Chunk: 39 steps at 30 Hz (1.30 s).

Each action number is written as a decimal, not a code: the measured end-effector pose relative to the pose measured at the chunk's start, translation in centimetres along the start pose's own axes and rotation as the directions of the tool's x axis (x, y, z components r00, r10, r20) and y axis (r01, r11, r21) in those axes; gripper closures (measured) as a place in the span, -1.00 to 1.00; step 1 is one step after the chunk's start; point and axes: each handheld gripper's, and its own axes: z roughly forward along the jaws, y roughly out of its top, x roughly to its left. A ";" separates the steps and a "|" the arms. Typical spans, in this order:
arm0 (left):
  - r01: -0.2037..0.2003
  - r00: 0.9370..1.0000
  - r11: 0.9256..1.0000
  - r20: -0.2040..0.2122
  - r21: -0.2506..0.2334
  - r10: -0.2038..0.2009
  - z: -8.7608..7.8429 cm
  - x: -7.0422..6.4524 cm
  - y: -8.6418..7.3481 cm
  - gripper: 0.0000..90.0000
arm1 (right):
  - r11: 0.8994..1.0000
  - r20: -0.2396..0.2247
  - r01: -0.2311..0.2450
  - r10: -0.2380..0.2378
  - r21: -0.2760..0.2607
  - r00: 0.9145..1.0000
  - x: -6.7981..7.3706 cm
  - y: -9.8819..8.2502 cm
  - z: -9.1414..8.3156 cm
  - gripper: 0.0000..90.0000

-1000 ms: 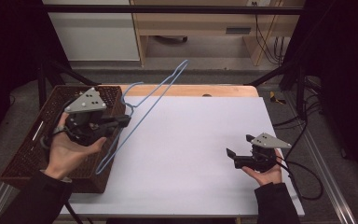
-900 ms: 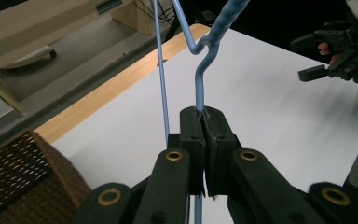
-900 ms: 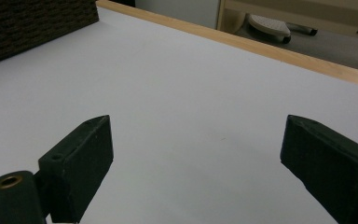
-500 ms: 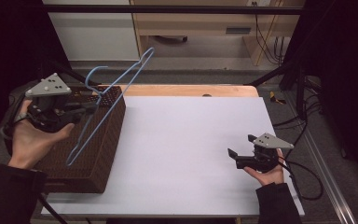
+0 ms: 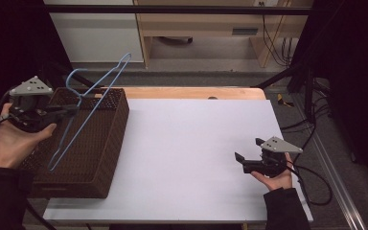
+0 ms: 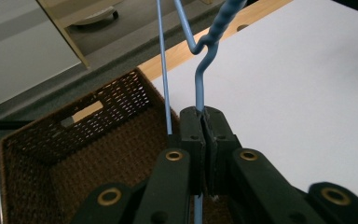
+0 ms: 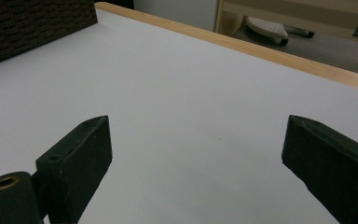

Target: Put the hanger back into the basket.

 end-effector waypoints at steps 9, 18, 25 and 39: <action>0.001 0.999 0.996 -0.045 0.087 0.003 0.6 2.1 -2.0 0.95 | 1.000 0.000 0.005 -0.005 0.002 1.000 0.0 0.0 0.0 -0.80; 0.002 0.997 0.991 -0.072 0.137 0.008 1.6 3.3 -3.4 0.95 | 1.000 0.002 0.001 -0.001 0.006 1.000 0.0 -0.1 0.1 -0.81; -0.002 0.997 0.982 -0.080 0.188 0.017 3.0 4.0 -4.8 0.95 | 1.000 0.001 -0.002 0.002 0.003 1.000 -0.1 -0.1 0.1 -0.81; 0.003 0.998 0.963 -0.055 0.270 0.012 7.0 4.3 -8.5 0.95 | 1.000 0.005 0.001 -0.001 0.009 1.000 0.0 -0.1 0.2 -0.81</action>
